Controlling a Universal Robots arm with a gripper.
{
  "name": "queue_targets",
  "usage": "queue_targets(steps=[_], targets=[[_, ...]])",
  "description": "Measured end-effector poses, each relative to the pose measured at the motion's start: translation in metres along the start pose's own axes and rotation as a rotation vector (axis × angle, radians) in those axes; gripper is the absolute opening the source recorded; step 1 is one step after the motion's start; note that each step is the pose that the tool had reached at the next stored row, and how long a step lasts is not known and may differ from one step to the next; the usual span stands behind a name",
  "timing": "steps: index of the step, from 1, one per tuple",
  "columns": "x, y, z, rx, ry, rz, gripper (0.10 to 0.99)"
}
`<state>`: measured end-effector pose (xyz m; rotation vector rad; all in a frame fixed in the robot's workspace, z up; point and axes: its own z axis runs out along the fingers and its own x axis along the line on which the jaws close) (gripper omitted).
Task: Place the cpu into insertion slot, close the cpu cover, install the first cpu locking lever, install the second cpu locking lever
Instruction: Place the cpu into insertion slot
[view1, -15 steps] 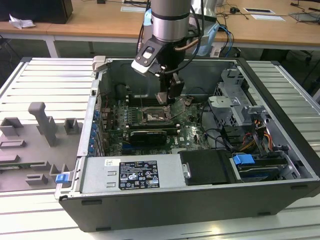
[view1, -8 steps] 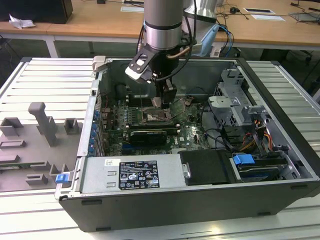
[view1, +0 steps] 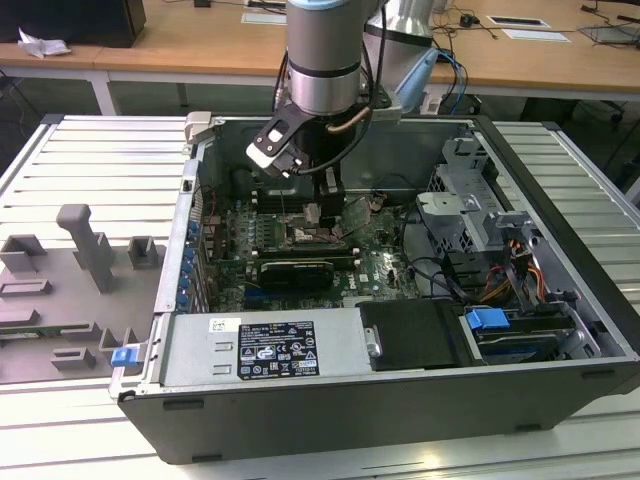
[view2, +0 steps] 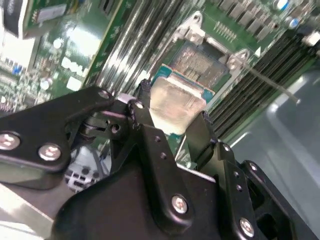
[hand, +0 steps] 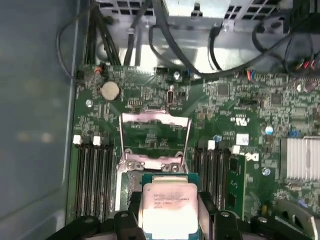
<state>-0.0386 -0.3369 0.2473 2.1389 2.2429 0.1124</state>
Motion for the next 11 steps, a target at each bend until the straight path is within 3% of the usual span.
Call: queue_targets(steps=[1,3,5,8,11], targets=[[0.0014,-0.0062,0.0016,0.000,0.0000,0.000,0.525],[0.0042,-0.0096,0.0049,0.000,-0.0001,0.001,0.525],[0.0068,-0.0100,0.0091,0.001,-0.0003,0.006,0.525],[0.0115,-0.0107,0.0212,0.007,-0.0019,0.029,0.525],[0.0122,-0.0108,0.0268,0.012,-0.0018,0.031,0.525]])
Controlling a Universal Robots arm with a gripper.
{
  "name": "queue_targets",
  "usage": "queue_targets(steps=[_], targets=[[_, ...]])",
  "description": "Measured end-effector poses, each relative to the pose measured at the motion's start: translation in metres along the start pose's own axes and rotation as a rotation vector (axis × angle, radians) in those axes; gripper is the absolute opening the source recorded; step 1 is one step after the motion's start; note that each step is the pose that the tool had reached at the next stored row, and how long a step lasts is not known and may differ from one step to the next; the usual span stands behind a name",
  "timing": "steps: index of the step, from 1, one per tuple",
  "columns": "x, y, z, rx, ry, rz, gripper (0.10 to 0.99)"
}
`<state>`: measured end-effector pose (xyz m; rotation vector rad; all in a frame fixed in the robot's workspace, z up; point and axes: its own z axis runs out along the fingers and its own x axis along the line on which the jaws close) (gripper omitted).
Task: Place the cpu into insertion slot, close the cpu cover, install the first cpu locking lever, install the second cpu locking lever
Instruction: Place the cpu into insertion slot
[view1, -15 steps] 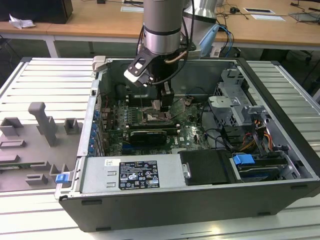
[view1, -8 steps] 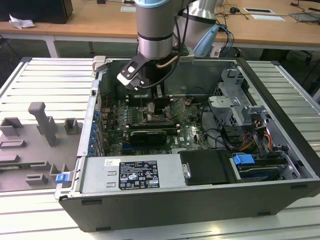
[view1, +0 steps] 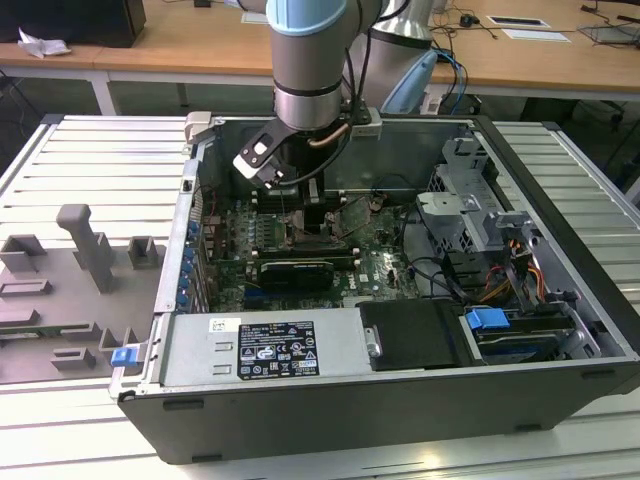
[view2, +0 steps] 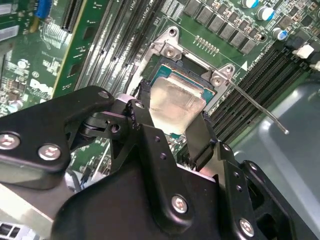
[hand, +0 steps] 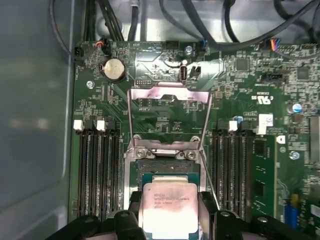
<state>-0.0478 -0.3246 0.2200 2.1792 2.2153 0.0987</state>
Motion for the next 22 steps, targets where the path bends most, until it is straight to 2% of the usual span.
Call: queue_targets(steps=[3,9,13,22], targets=[[-0.0001,0.0010,0.0047,0.001,-0.0004,0.006,0.525],[0.0000,0.0022,0.0081,0.001,-0.0017,0.017,0.525],[0.0007,0.0027,0.0129,0.001,-0.0022,0.025,0.525],[0.0017,0.0030,0.0178,0.001,-0.0027,0.028,0.525]])
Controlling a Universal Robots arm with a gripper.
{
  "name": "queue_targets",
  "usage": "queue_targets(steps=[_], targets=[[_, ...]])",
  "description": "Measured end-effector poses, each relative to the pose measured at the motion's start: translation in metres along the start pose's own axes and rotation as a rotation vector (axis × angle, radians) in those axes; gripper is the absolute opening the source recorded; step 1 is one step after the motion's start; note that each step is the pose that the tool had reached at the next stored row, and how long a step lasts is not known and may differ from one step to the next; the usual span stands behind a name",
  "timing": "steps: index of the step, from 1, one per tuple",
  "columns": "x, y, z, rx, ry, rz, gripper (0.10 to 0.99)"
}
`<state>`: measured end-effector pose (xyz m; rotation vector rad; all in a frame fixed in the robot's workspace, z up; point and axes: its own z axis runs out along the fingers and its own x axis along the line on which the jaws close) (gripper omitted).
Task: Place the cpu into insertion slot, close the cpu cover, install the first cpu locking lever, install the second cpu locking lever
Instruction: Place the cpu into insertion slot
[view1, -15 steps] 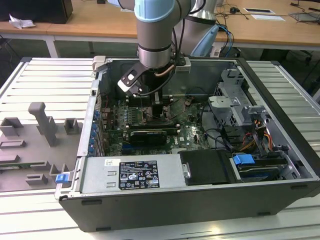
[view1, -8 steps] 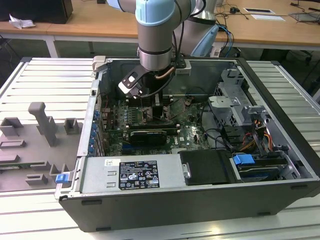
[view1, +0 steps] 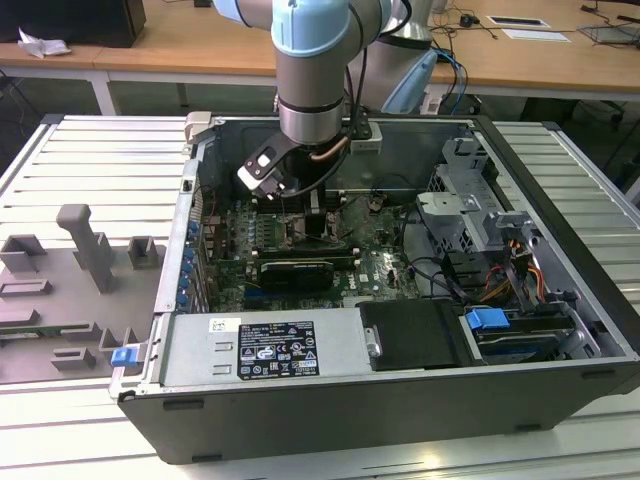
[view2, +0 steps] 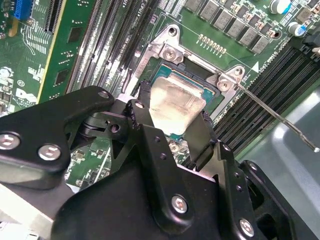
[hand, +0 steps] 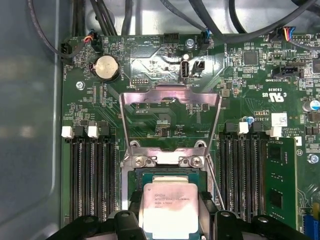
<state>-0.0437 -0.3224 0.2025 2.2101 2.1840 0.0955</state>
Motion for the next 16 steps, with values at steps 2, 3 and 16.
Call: queue_targets(steps=[2,3,16], targets=[[0.0000,0.0000,0.0003,0.000,0.0002,0.000,0.525],[0.0000,0.0000,0.0003,0.000,0.0002,0.000,0.525],[0.0037,0.0004,-0.0062,0.000,0.0047,0.000,0.600]])
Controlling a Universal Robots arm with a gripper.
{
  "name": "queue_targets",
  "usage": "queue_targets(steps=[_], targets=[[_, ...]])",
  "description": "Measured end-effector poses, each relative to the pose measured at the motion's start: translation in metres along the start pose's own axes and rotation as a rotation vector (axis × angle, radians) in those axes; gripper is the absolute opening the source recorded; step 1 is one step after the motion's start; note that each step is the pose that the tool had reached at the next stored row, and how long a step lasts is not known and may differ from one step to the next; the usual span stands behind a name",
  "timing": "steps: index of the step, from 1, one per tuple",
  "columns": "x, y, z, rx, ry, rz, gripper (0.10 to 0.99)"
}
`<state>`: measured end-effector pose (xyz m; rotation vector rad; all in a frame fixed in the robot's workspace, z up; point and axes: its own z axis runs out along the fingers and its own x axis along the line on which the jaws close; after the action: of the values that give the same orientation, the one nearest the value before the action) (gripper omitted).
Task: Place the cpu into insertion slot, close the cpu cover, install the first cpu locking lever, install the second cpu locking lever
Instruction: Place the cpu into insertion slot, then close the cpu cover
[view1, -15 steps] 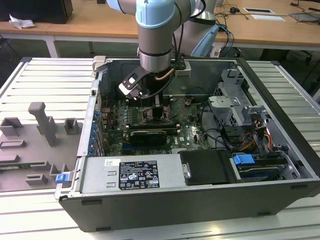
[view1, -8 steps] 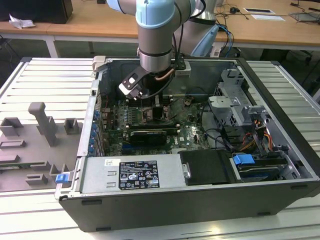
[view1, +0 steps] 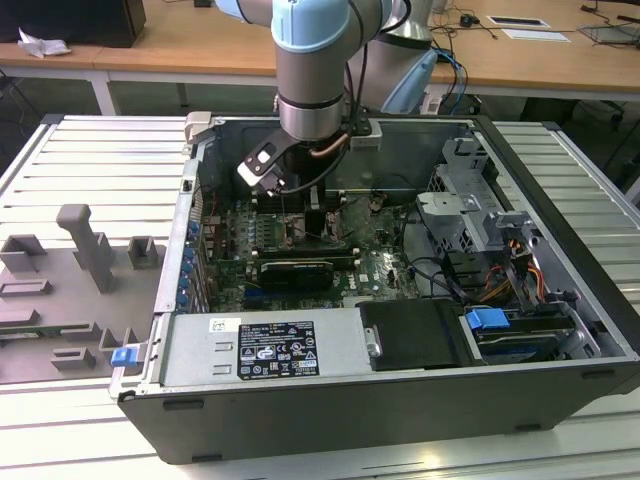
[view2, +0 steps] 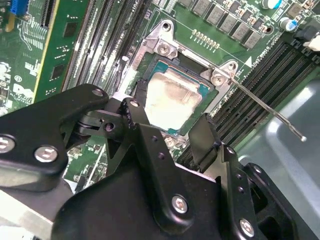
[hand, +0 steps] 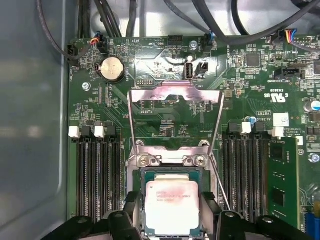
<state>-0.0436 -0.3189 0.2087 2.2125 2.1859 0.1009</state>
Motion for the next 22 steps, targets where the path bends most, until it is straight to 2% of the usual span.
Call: queue_targets(steps=[1,2,5,6,10,14,17,19,22], targets=[[0.0000,0.0001,-0.0018,0.000,-0.0018,0.000,0.600],[-0.0015,0.0002,-0.0027,0.000,-0.0058,0.000,0.522],[-0.0023,0.0003,-0.0040,0.000,-0.0161,-0.001,0.157],[-0.0022,0.0003,-0.0048,0.000,-0.0165,-0.001,0.106],[-0.0021,0.0007,-0.0090,0.000,-0.0163,-0.001,0.106],[-0.0022,0.0035,-0.0093,0.000,-0.0163,-0.001,0.106],[-0.0020,0.0040,-0.0169,0.000,-0.0162,-0.001,0.106],[-0.0017,0.0046,-0.0259,0.000,-0.0161,-0.001,0.106],[-0.0016,0.0049,-0.0303,0.000,-0.0161,-0.001,0.106]])
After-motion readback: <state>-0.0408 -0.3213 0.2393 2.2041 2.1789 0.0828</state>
